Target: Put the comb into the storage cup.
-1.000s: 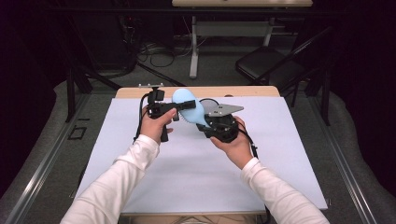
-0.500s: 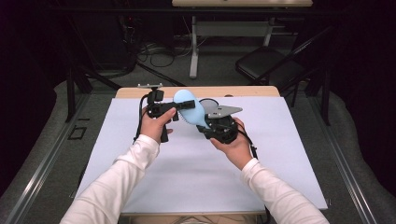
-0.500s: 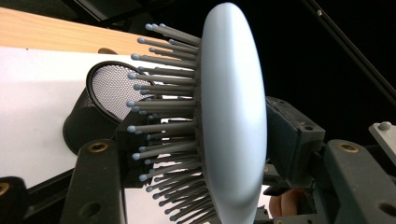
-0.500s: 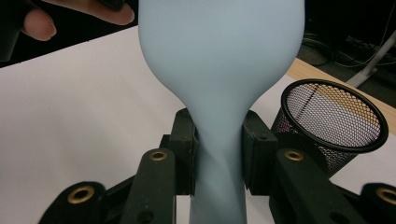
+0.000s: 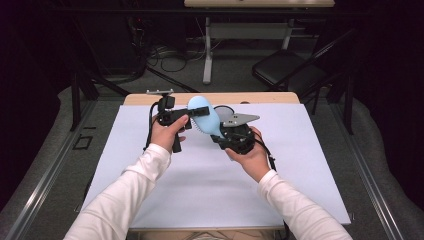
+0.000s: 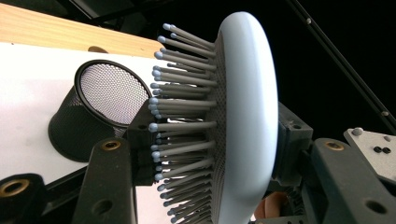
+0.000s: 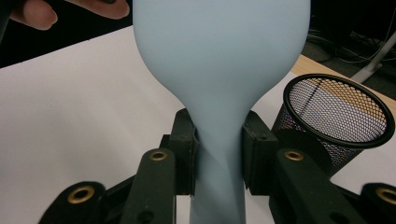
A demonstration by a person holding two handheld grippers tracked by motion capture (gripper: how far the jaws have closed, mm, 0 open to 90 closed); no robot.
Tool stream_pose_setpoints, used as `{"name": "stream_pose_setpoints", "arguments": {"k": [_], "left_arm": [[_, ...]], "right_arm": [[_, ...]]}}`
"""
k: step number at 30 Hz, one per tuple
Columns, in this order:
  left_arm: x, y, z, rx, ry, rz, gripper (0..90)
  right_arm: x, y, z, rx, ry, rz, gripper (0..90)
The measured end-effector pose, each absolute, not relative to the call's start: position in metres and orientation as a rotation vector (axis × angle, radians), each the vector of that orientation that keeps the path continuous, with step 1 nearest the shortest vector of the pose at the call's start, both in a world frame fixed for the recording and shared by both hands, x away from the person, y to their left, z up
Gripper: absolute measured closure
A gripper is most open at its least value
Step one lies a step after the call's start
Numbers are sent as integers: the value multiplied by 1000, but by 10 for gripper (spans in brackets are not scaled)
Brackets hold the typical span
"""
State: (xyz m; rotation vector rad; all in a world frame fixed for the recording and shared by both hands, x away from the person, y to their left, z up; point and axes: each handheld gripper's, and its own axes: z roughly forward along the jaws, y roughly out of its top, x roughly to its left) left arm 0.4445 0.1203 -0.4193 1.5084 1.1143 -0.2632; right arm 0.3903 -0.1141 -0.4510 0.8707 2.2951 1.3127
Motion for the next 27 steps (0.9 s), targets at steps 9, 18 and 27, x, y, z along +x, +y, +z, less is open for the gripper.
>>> {"name": "stream_pose_setpoints", "arguments": {"k": [9, 18, 27], "left_arm": [[445, 120, -421, 1519, 1141, -295, 487], [445, 117, -418, 1504, 1180, -327, 499], [448, 109, -411, 1536, 1197, -315, 506]], "right_arm": [[390, -114, -456, 880, 2300, 1323, 698], [389, -115, -455, 906, 2298, 1334, 697], [389, -117, -454, 934, 2290, 1333, 695]]}}
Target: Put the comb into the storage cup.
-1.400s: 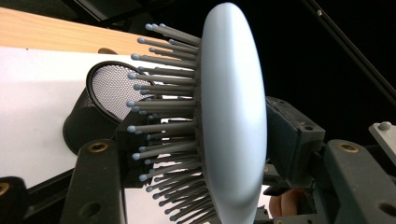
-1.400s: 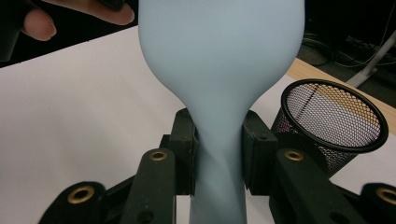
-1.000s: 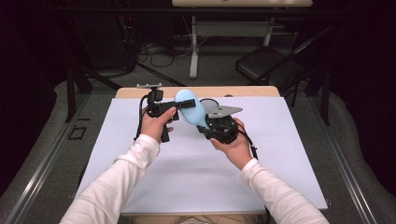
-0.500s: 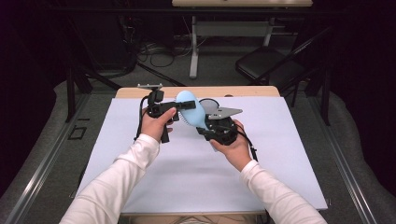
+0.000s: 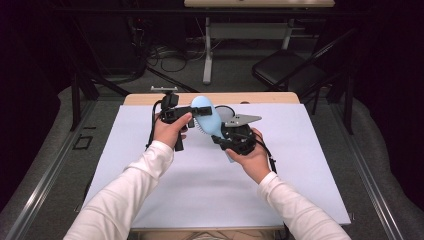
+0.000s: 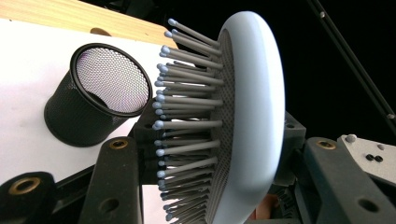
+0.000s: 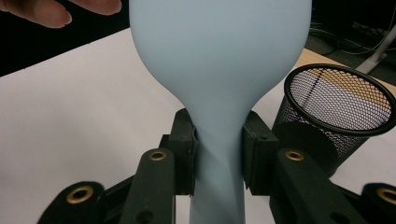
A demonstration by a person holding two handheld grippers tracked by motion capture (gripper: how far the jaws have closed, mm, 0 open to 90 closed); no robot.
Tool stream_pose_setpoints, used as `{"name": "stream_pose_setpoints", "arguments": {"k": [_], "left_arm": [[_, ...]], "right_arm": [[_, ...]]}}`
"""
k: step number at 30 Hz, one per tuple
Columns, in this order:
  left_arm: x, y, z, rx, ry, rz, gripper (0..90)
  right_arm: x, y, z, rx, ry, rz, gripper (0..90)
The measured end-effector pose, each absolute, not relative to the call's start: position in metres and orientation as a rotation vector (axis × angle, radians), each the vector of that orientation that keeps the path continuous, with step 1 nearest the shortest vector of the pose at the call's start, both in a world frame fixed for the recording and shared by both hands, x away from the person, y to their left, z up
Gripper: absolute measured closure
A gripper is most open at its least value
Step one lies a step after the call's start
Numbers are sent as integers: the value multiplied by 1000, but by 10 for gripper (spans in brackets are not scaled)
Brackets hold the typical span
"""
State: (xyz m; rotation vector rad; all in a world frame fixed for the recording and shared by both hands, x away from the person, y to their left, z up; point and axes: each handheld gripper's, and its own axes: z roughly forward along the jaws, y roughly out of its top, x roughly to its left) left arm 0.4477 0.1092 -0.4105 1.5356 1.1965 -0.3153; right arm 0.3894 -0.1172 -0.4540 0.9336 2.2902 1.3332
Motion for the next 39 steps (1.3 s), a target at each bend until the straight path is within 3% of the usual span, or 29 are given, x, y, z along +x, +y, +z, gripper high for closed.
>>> {"name": "stream_pose_setpoints", "arguments": {"k": [13, 29, 39], "left_arm": [[454, 105, -408, 1531, 1239, -340, 509], [461, 102, -400, 1536, 1259, -295, 507], [466, 104, -400, 1519, 1277, -263, 505]], "right_arm": [[391, -120, -454, 943, 2295, 1327, 666], [389, -120, -455, 965, 2276, 1271, 435], [384, -123, -453, 939, 2229, 1245, 365]]}}
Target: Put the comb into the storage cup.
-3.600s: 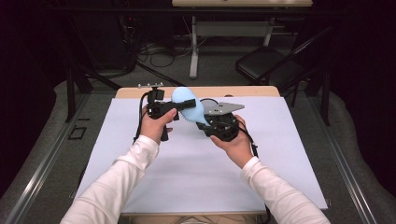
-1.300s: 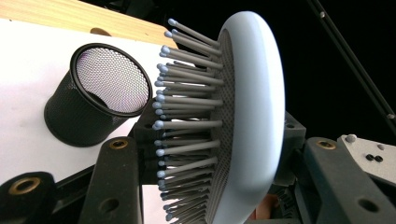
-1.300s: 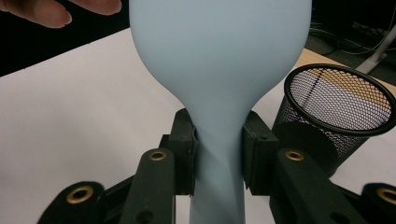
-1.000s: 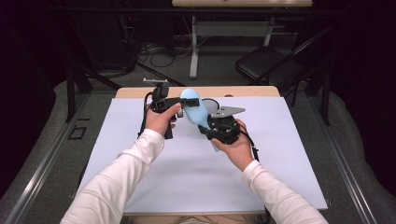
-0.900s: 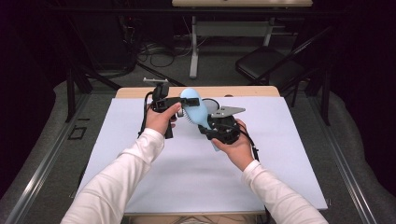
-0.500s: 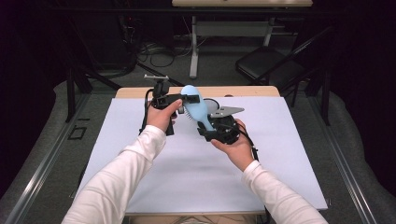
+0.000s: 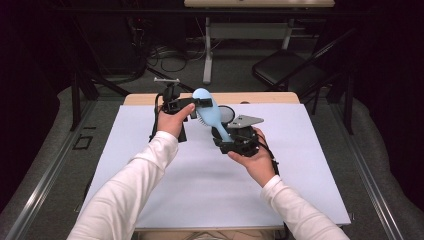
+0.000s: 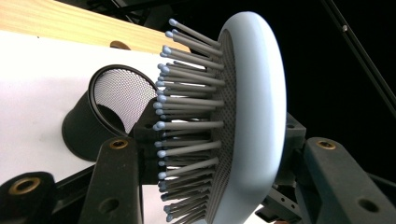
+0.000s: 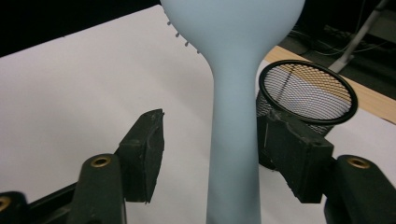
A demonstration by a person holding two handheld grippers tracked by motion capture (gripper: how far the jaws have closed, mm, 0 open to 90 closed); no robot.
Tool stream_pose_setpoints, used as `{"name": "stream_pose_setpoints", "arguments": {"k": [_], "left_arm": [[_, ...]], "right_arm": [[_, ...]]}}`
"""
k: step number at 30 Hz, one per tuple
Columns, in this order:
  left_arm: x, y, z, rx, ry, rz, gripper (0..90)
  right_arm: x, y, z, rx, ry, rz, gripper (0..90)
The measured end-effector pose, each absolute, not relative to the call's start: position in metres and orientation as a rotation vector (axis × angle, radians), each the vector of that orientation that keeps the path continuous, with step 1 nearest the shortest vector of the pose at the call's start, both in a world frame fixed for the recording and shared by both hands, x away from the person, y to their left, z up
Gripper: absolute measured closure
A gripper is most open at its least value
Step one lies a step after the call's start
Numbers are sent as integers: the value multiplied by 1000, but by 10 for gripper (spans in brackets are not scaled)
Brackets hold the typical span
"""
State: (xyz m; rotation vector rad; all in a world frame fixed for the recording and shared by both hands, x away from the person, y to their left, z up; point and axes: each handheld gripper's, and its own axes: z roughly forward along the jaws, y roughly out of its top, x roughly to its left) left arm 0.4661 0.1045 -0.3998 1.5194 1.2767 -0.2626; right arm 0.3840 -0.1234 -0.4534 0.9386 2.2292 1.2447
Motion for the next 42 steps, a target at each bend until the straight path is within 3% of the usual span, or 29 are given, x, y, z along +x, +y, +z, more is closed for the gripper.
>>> {"name": "stream_pose_setpoints", "arguments": {"k": [5, 11, 24, 42], "left_arm": [[468, 105, -399, 1528, 1280, -230, 504], [471, 108, -395, 1513, 1295, -199, 503], [476, 113, -391, 1488, 1299, -153, 503], [483, 108, -379, 1470, 1285, -74, 501]], "right_arm": [[383, -126, -454, 968, 2220, 1241, 308], [380, -126, -453, 1015, 2202, 1217, 150], [376, -130, -448, 1107, 2175, 1296, 5], [371, -135, -444, 1173, 2143, 1323, 0]]}}
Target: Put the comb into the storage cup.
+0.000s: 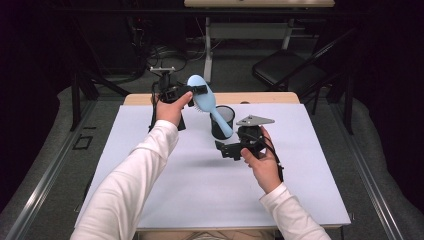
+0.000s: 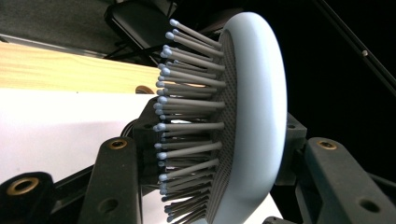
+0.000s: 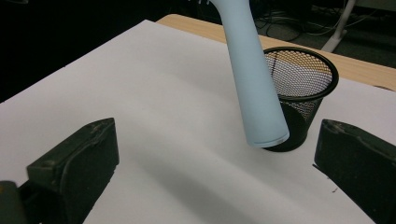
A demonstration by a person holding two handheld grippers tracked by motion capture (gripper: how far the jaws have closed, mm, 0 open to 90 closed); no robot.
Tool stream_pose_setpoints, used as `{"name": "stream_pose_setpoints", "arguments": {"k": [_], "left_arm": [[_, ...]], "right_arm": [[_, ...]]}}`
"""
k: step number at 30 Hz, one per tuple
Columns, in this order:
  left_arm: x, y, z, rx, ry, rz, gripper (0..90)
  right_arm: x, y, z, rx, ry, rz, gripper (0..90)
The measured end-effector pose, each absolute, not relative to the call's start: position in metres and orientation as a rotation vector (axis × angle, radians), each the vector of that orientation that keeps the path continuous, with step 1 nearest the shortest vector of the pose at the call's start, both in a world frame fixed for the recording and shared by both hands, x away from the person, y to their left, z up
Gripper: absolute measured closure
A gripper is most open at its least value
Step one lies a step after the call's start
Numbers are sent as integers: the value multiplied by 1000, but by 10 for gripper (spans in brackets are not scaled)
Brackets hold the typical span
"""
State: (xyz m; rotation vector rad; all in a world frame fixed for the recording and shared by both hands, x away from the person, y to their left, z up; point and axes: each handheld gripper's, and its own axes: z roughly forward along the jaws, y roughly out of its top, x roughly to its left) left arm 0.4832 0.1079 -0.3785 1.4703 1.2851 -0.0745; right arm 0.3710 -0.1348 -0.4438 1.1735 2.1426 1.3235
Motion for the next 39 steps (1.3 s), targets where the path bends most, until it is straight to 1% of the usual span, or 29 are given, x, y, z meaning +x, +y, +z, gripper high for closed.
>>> {"name": "stream_pose_setpoints", "arguments": {"k": [10, 22, 39], "left_arm": [[488, 104, -370, 1459, 1264, -5, 500], [493, 100, -359, 1453, 1250, 42, 500], [504, 98, -359, 1411, 1186, 125, 498]], "right_arm": [[368, -141, -444, 1194, 2115, 1311, 0], [365, -153, -440, 1224, 2078, 1359, 0], [366, -156, -441, 1224, 2074, 1373, 0]]}}
